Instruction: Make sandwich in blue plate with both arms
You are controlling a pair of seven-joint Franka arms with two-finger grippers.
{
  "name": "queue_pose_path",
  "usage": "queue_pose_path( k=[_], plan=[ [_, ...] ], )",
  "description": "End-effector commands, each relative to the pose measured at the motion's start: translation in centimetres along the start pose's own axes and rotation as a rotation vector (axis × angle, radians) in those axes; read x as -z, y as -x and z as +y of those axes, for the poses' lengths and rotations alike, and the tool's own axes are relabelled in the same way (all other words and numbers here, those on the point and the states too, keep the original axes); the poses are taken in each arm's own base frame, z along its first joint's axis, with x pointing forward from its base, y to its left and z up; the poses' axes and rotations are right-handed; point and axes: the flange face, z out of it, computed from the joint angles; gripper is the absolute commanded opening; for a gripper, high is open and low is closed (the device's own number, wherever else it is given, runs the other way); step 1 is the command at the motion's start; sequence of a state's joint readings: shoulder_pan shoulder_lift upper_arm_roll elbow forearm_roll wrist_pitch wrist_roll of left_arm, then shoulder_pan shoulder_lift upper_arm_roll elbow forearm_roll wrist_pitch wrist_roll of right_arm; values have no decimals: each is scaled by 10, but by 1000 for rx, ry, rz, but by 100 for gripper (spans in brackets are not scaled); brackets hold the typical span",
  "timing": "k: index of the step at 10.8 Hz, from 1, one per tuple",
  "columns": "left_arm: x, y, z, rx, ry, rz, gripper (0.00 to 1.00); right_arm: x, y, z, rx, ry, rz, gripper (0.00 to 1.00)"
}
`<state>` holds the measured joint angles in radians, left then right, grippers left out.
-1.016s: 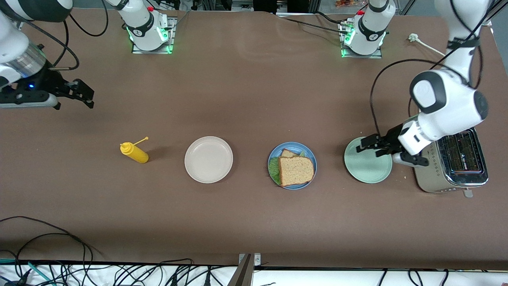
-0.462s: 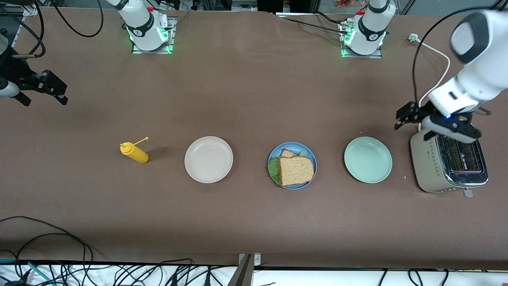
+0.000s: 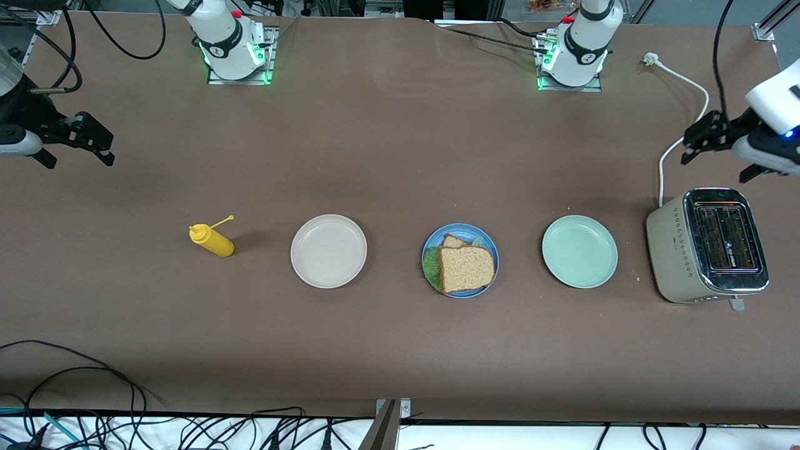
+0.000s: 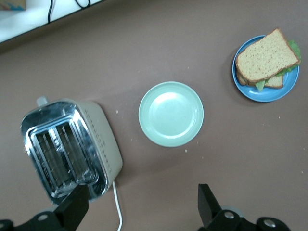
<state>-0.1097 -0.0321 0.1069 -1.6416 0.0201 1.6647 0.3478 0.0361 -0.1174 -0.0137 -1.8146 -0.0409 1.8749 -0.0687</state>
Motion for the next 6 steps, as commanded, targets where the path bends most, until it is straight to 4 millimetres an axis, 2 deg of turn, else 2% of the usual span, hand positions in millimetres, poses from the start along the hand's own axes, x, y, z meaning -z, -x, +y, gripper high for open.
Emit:
queue_pose_path(
  k=[1, 3, 4, 6],
  plan=[
    [12, -10, 15, 71, -58, -80, 100, 5, -4, -3, 5, 0, -12, 100],
    [2, -17, 14, 144, -48, -94, 100, 5, -3, -3, -53, 0, -19, 100],
    [7, -14, 5, 163, -44, -81, 100, 4, -3, -5, -73, 0, -22, 100],
    [8, -15, 7, 166, -20, -74, 100, 3, -2, -7, -76, 0, -33, 100]
  ],
)
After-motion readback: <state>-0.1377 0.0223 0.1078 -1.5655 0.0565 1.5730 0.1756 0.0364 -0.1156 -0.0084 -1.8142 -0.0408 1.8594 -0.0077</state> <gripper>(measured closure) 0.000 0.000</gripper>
